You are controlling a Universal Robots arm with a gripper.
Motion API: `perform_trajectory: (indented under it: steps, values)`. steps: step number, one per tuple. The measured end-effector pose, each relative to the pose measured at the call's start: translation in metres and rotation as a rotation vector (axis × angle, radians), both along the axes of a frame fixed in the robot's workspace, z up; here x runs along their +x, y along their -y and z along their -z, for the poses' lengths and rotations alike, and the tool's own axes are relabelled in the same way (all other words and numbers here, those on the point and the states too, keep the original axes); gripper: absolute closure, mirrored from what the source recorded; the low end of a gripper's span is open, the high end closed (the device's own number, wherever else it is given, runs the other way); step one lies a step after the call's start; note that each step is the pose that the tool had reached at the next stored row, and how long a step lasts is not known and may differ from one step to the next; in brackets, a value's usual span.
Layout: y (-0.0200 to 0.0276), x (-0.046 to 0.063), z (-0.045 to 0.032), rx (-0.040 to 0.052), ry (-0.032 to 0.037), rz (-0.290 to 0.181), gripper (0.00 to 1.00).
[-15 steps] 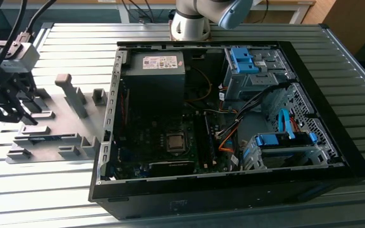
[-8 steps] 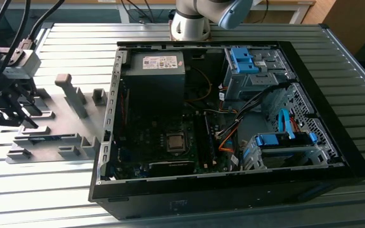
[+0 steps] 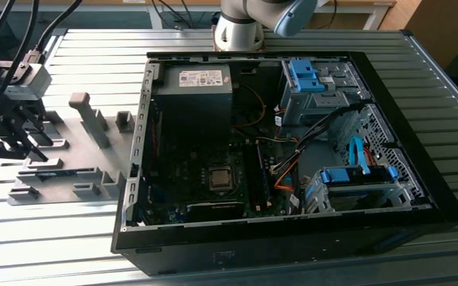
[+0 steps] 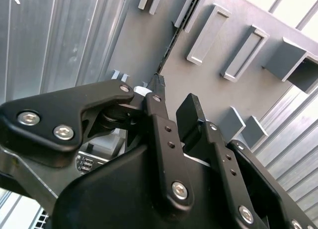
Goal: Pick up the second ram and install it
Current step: 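Pick up the second ram and move it above second insertion slot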
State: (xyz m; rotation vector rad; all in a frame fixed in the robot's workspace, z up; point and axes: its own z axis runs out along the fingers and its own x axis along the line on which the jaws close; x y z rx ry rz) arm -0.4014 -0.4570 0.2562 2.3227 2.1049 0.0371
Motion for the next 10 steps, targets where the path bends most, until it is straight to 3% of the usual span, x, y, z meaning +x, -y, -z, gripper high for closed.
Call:
perform_trajectory:
  steps: [10]
  values:
    - [0.0003, -0.004, 0.0135, 0.0, 0.0, 0.0, 0.63]
